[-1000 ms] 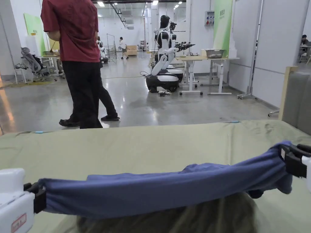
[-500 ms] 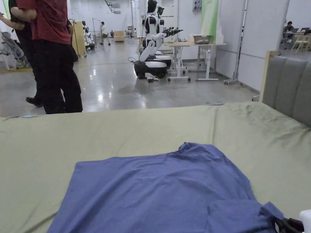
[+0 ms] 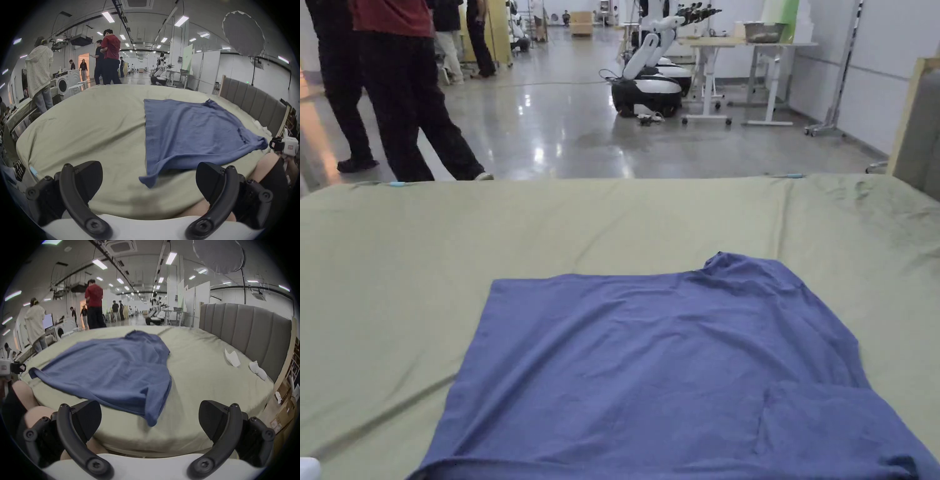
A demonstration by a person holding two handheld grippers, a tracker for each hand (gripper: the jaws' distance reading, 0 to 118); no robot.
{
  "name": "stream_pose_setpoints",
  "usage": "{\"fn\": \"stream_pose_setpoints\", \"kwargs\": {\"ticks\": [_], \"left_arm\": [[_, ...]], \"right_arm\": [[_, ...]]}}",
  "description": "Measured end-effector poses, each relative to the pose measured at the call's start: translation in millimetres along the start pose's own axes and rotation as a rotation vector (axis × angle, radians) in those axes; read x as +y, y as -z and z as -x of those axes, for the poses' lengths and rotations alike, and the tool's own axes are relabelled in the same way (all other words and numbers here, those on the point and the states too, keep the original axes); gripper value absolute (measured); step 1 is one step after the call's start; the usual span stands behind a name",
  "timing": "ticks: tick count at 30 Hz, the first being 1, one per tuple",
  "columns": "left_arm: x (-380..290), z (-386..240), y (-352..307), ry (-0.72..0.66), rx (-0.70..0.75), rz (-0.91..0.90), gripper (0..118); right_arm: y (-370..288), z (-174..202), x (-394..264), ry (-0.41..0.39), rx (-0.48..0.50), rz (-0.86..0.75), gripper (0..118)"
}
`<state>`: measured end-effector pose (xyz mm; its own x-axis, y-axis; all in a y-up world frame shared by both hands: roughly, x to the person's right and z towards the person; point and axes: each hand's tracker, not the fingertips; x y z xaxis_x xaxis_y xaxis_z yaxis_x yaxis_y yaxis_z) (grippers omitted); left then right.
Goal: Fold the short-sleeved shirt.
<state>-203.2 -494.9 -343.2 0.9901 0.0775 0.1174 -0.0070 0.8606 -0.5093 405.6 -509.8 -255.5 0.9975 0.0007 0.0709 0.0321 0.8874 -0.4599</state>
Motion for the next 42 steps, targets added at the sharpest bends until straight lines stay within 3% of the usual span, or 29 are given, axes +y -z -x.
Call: {"fn": "stream_pose_setpoints", "kwargs": {"ticks": [1, 2, 3, 4, 5, 6, 7, 8, 12, 13, 14, 15, 16, 21, 22, 24, 25, 33, 36, 37, 38, 39, 42], "left_arm": [[2.9, 2.6, -11.4, -0.004, -0.013, -0.017, 118], [5.5, 4.0, -22.6, -0.005, -0.015, -0.038, 110], [-2.1, -6.8, -36.0, -0.007, -0.007, -0.060, 89], [-3.9, -9.9, -44.4, -0.004, 0.032, -0.078, 45], [-7.5, -13.5, -47.5, 0.000, 0.080, -0.083, 0], [-12.9, -14.6, -53.9, -0.022, 0.079, -0.085, 0], [-15.8, -13.6, -50.5, -0.054, 0.014, -0.045, 0], [-21.0, -14.9, -47.2, -0.075, -0.032, -0.006, 0], [-28.2, -18.5, -12.2, -0.100, 0.018, 0.051, 0], [-23.2, -15.1, -5.0, -0.051, 0.060, 0.045, 14], [-21.3, -14.6, 2.2, -0.071, 0.069, 0.036, 69], [-22.3, -14.0, 1.4, -0.087, 0.065, 0.033, 112], [-20.3, -13.2, 9.7, -0.093, 0.051, 0.059, 118], [-25.7, -18.8, 35.4, -0.028, 0.049, 0.053, 116], [-23.6, -17.7, 38.7, -0.022, 0.035, 0.057, 102], [-19.7, -19.7, 45.8, -0.019, 0.027, 0.064, 18], [-23.2, -24.5, 52.0, -0.001, 0.053, 0.080, 4], [-20.6, -33.3, 43.9, 0.028, 0.019, 0.071, 3], [-14.2, -29.2, 34.2, -0.001, 0.016, 0.043, 3], [-12.2, -27.0, 31.4, -0.020, 0.011, 0.036, 3], [-10.9, -25.5, 29.3, -0.036, 0.008, 0.031, 3], [-7.8, -34.4, 24.9, -0.045, 0.002, 0.032, 3], [-6.8, -41.4, 22.7, -0.047, -0.006, 0.034, 3]], "right_arm": [[-7.9, 3.5, 1.9, -0.009, 0.000, -0.013, 118], [-15.2, 7.9, 4.0, -0.017, -0.001, -0.011, 118], [-20.9, 11.4, 4.8, -0.025, 0.007, -0.014, 113], [-25.7, 17.4, 4.1, -0.032, 0.014, -0.028, 96], [-27.2, 23.2, 3.8, -0.046, 0.000, -0.030, 34], [-28.7, 27.5, 3.2, -0.072, -0.058, -0.029, 2], [-31.3, 29.4, 4.4, -0.065, -0.048, -0.029, 2], [-32.6, 39.3, 8.9, -0.058, 0.049, 0.004, 2], [-31.8, 54.3, 15.0, -0.127, 0.032, -0.038, 2], [-31.5, 56.3, 16.0, -0.123, 0.032, -0.035, 2], [-31.6, 57.4, 16.3, -0.115, 0.033, -0.034, 2], [-31.7, 57.3, 16.2, -0.105, 0.043, -0.030, 2], [-28.1, 51.0, 12.6, -0.102, 0.048, -0.025, 2], [-23.7, 51.5, 10.5, -0.106, 0.041, 0.004, 2], [-22.7, 52.0, 10.4, -0.105, 0.042, 0.006, 2], [-20.0, 52.3, 11.0, -0.110, 0.052, 0.014, 2], [-19.3, 52.8, 11.1, -0.114, 0.056, 0.018, 2], [-18.1, 50.9, 14.0, -0.131, 0.076, 0.016, 2], [-5.1, 36.4, 15.6, -0.119, -0.004, 0.028, 5], [-1.3, 29.6, 17.6, -0.104, -0.009, 0.029, 27], [3.1, 22.7, 19.3, -0.079, -0.010, 0.030, 81], [9.4, 16.0, 20.9, -0.047, -0.009, 0.051, 115], [34.4, -9.8, 12.9, -0.012, -0.015, 0.056, 118]]}}
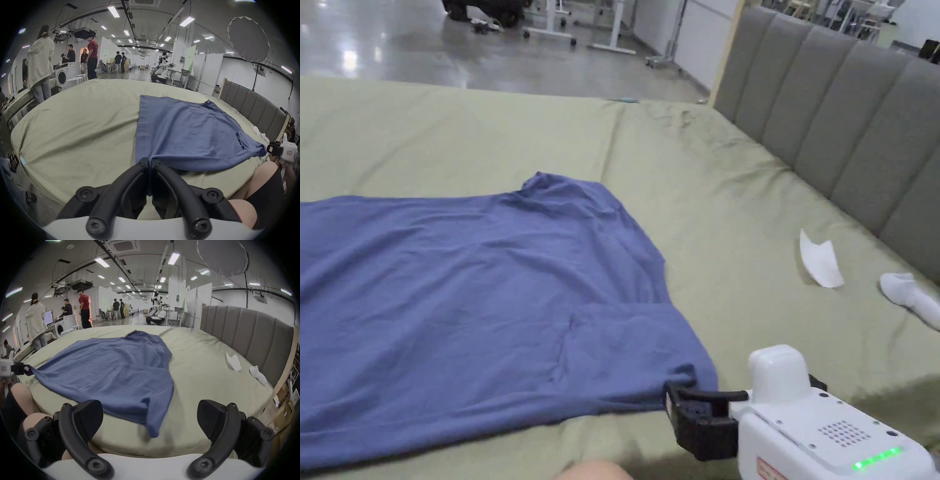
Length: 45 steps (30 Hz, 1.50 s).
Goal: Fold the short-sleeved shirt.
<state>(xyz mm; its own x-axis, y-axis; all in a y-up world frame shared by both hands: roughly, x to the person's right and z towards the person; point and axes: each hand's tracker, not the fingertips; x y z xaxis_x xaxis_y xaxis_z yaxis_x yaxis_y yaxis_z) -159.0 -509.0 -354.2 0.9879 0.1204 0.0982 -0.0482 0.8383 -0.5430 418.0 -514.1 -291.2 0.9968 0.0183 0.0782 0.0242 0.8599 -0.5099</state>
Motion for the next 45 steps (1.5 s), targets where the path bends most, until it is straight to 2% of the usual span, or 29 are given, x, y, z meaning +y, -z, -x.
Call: {"fn": "stream_pose_setpoints", "kwargs": {"ticks": [2, 4, 5, 6, 7, 9, 12, 18, 20, 26, 29, 34, 36, 37, 38, 39, 40, 41, 43, 45], "left_arm": [[3.2, -6.0, -0.6, 0.016, 0.008, -0.002, 3], [4.6, -12.0, -0.7, 0.026, 0.012, 0.000, 3], [5.9, -8.4, 0.6, 0.032, 0.013, 0.003, 3], [6.6, -9.7, 0.5, 0.039, 0.014, 0.004, 3], [7.6, -11.4, 0.8, 0.050, 0.013, 0.009, 3], [9.3, -8.0, 1.6, 0.102, 0.001, 0.027, 3], [17.3, -7.9, -3.1, 0.113, -0.004, 0.032, 3], [63.9, -1.9, 7.5, 0.164, -0.032, 0.101, 3], [86.9, -0.9, 21.5, 0.183, -0.028, 0.126, 3], [133.9, 20.3, 90.8, 0.112, -0.047, 0.243, 3], [141.0, 26.2, 128.1, 0.113, -0.039, 0.299, 3], [139.0, 27.7, 176.3, 0.160, -0.006, 0.390, 3], [137.6, 30.4, 190.5, 0.161, 0.000, 0.402, 6], [134.6, 22.6, 187.5, 0.151, 0.001, 0.395, 26], [134.1, 24.1, 188.2, 0.134, 0.021, 0.369, 84], [134.7, 26.1, 187.4, 0.122, 0.062, 0.338, 115], [135.5, 30.3, 184.0, 0.098, 0.075, 0.318, 118], [135.6, 27.0, 170.1, 0.054, 0.054, 0.274, 118], [136.6, 32.2, 151.2, 0.007, 0.046, 0.230, 118], [135.8, 40.7, 131.0, 0.015, 0.048, 0.215, 118]], "right_arm": [[12.3, 1.2, 2.2, -0.024, -0.062, 0.061, 118], [22.9, -6.7, -1.4, -0.022, -0.043, 0.079, 109], [25.2, -7.6, -2.1, -0.010, -0.027, 0.099, 79], [24.3, -3.3, -1.0, 0.006, -0.018, 0.106, 34], [24.9, -5.1, -2.7, 0.011, -0.008, 0.110, 5], [22.8, -4.3, -7.6, -0.001, -0.013, 0.113, 5], [8.8, 5.4, -0.8, -0.083, -0.003, 0.076, 5], [8.1, 0.2, 60.8, -0.118, 0.027, 0.073, 5], [28.5, -5.3, 87.6, -0.156, 0.055, 0.176, 5], [99.9, -11.7, 150.0, -0.203, 0.044, 0.258, 5], [135.3, -8.7, 159.3, -0.207, 0.038, 0.302, 5], [185.3, 1.7, 155.3, -0.314, 0.007, 0.398, 5], [198.7, 2.6, 151.9, -0.310, -0.004, 0.410, 5], [203.9, 1.5, 150.4, -0.302, 0.000, 0.418, 6], [206.7, -2.1, 149.1, -0.291, -0.006, 0.424, 22], [207.9, -3.7, 148.7, -0.286, -0.037, 0.432, 53], [206.6, -5.9, 148.9, -0.289, -0.109, 0.417, 88], [202.1, -13.1, 150.1, -0.277, -0.187, 0.370, 112], [182.3, -29.4, 155.5, -0.219, -0.258, 0.240, 115], [153.9, -41.9, 162.2, -0.131, -0.287, 0.169, 111]]}}
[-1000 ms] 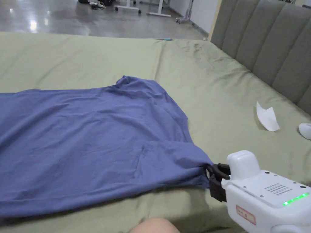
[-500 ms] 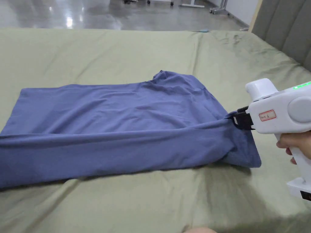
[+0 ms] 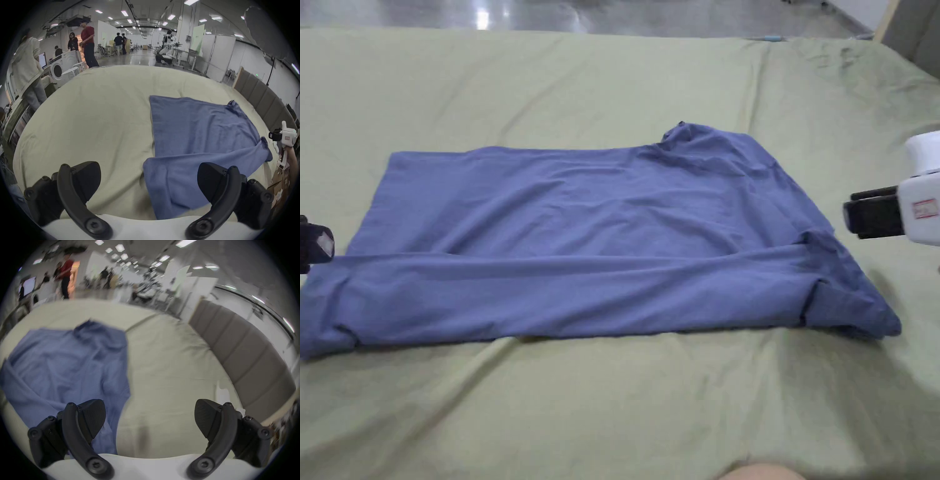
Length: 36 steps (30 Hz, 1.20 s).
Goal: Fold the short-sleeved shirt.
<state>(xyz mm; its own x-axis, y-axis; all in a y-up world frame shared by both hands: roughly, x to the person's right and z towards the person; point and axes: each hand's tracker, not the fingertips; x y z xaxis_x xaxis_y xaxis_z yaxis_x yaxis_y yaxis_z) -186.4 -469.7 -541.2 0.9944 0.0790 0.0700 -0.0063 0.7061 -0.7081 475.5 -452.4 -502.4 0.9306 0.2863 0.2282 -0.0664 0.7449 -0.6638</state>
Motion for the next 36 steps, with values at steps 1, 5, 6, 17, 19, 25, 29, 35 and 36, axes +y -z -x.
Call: {"fn": "stream_pose_setpoints", "kwargs": {"ticks": [1, 5, 6, 17, 19, 25, 29, 35, 36], "left_arm": [[-7.3, 1.2, -14.4, 0.006, -0.009, -0.034, 118], [-45.3, -8.9, -70.5, 0.076, -0.030, -0.140, 48], [-55.8, -11.2, -77.3, 0.079, -0.025, -0.144, 6], [-88.6, -18.9, -15.5, 0.059, -0.038, -0.065, 118], [-77.6, -20.5, -11.7, 0.048, -0.046, -0.066, 117], [-80.7, -33.4, 22.8, 0.050, -0.025, 0.013, 6], [-81.5, -38.8, 17.2, 0.095, -0.056, 0.008, 5], [-80.6, -30.2, -1.9, 0.094, -0.081, -0.038, 5], [-81.2, -36.5, -10.8, 0.087, -0.086, -0.037, 5]], "right_arm": [[-13.2, -10.2, -2.3, 0.055, 0.041, -0.012, 111], [-77.1, -24.4, -34.7, 0.142, 0.310, -0.079, 26], [-92.9, -19.8, -46.4, 0.119, 0.283, -0.105, 3], [-151.5, 52.0, -121.3, -0.031, 0.481, -0.090, 2], [-154.7, 62.0, -121.6, -0.069, 0.482, -0.095, 2], [-147.7, 79.7, -112.3, -0.185, 0.480, -0.083, 2], [-131.6, 79.6, -107.8, -0.165, 0.487, -0.069, 2], [-85.0, 53.7, -107.3, 0.064, 0.322, -0.053, 16], [-77.3, 48.3, -107.6, 0.094, 0.311, -0.056, 41]]}}
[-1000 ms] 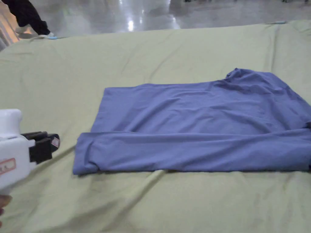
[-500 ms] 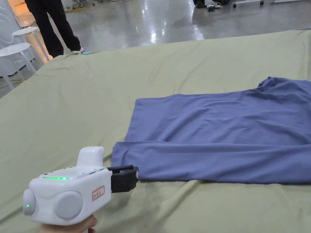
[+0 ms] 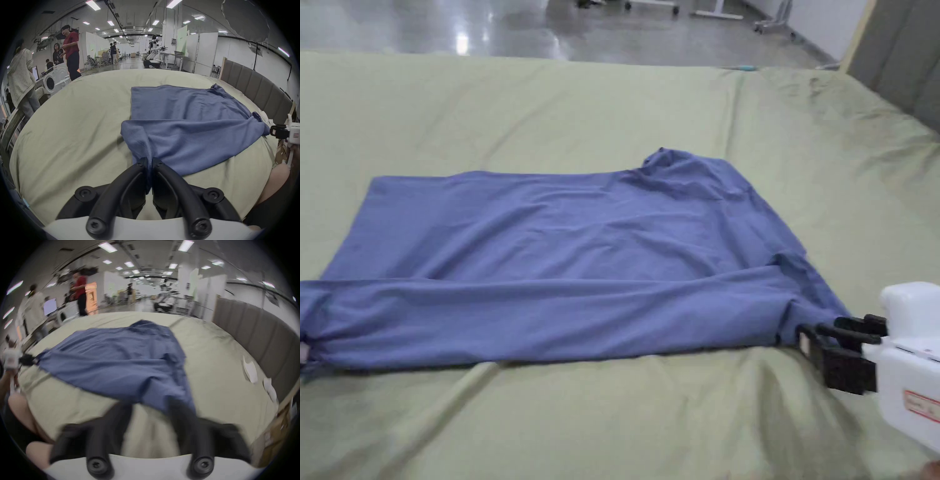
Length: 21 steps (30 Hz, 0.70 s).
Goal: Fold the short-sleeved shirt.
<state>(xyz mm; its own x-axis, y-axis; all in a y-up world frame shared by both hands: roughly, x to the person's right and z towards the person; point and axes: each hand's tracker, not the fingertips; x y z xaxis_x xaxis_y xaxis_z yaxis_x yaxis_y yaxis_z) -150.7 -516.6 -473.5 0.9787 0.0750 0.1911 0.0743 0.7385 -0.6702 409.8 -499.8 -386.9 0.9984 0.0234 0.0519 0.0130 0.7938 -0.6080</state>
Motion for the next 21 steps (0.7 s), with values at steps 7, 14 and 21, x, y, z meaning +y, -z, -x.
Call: {"fn": "stream_pose_setpoints", "kwargs": {"ticks": [7, 14, 21], "left_arm": [[5.0, -9.1, -0.2, 0.010, 0.011, 0.008, 5], [13.4, -1.4, -5.7, 0.021, 0.004, 0.017, 5], [28.9, 11.2, -57.0, -0.044, -0.070, -0.046, 5]], "right_arm": [[57.5, -44.1, -0.8, 0.095, -0.011, 0.193, 88], [51.3, -41.3, 8.4, 0.085, 0.056, 0.150, 11], [-20.8, -31.2, 32.1, 0.011, 0.112, 0.051, 11]]}}
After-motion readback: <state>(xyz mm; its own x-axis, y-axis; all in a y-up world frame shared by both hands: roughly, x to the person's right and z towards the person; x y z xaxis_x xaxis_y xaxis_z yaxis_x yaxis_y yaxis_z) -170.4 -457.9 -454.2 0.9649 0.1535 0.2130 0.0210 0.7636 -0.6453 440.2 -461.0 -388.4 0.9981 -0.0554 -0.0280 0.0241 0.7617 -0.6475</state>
